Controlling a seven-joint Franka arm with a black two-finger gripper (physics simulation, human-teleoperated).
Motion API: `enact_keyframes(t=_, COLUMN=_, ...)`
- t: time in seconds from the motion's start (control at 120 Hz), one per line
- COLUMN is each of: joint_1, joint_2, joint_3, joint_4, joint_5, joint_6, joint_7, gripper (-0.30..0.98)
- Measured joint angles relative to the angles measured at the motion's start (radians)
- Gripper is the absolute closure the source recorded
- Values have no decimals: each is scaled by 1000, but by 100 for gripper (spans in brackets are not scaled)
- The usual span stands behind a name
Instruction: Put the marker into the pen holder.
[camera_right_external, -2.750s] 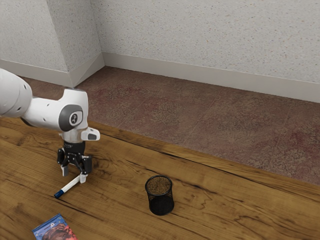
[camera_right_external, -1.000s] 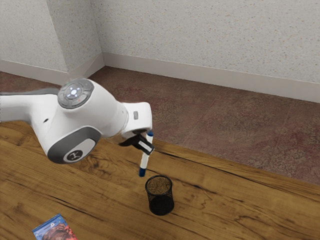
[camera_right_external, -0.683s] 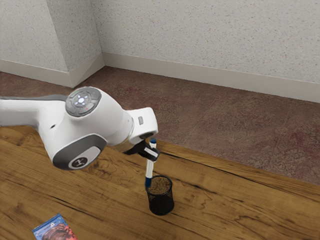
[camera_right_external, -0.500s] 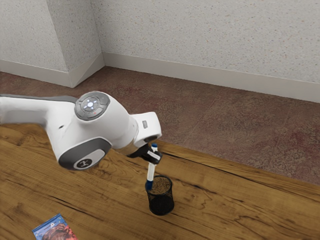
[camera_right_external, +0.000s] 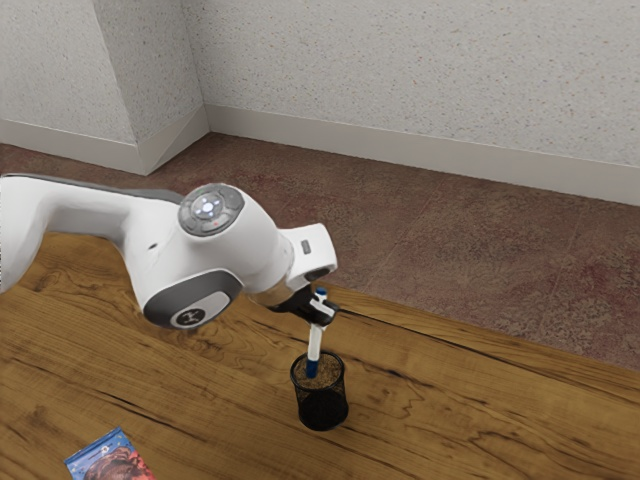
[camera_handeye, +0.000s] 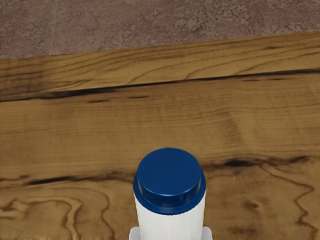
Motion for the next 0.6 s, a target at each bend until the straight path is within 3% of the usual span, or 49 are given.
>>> enact_keyframes(t=0.108, joint_1=2, joint_2=7, joint_3=0, joint_4=0, joint_5=1, joint_6=8, joint_7=-7, gripper=79)
enact_keyframes(t=0.375, joint_1=0, joint_2=8, joint_3=2, joint_4=0, joint_5=-14, joint_6=18, joint_7=-2, gripper=27)
enact_keyframes(t=0.458, joint_1=-4, joint_2=6, joint_3=92, joint_4=24, joint_5=-36, joint_6=10, joint_7=-1, gripper=18)
enact_keyframes(t=0.508, joint_1=3, joint_2=3, joint_3=129, joint_4=136, joint_5=-70, joint_6=-61, joint_7=1, gripper=14)
enact_keyframes(t=0.6, joint_1=-12, joint_2=8, joint_3=216, joint_4=480, joint_5=-141, joint_6=-335, joint_7=24, gripper=9)
